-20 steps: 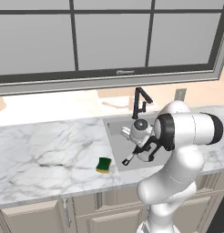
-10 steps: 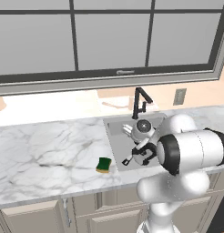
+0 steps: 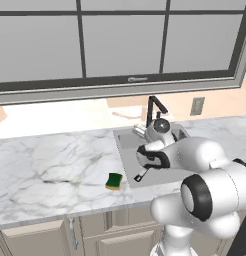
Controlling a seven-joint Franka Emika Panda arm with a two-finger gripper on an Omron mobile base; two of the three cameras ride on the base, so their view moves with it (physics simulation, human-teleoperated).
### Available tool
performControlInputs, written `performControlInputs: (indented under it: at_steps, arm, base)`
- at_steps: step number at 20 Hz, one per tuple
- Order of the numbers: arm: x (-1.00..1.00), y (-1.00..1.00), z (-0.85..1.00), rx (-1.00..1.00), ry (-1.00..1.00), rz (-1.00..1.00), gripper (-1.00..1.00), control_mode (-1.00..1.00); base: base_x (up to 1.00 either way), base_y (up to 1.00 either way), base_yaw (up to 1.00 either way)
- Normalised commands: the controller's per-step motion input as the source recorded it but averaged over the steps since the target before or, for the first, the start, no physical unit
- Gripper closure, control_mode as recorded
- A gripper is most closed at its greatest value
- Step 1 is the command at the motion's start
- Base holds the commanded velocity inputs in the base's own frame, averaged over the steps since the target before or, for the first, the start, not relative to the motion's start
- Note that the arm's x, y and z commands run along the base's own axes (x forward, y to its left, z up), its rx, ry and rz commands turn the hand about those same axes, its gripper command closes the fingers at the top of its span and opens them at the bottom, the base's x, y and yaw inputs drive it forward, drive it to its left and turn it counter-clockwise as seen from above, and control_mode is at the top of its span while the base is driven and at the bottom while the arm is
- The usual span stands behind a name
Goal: Pick the pan and sponge and place them into the sink. Then turn on the water.
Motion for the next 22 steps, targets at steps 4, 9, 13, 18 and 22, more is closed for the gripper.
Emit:
performControlInputs:
  at_steps: [4,9,13,18,22]
  arm:
    - [0.1,0.21,0.99,-0.01,0.05,0.23,-1.0,-1.0]
    - [0.01,0.31,0.78,0.0,0.07,0.36,-1.0,-1.0]
    - [-0.05,0.29,0.37,-0.02,0.03,0.5,-1.0,-1.0]
    - [-0.07,0.24,0.02,-0.23,0.0,0.56,-1.0,-1.0]
    - [0.0,0.43,-0.1,-0.37,0.02,0.42,-1.0,-1.0]
  base:
    - [0.0,0.0,0.0]
    - [0.0,0.0,0.0]
    - [0.0,0.0,0.0]
    - [0.0,0.0,0.0]
    - [0.0,0.0,0.0]
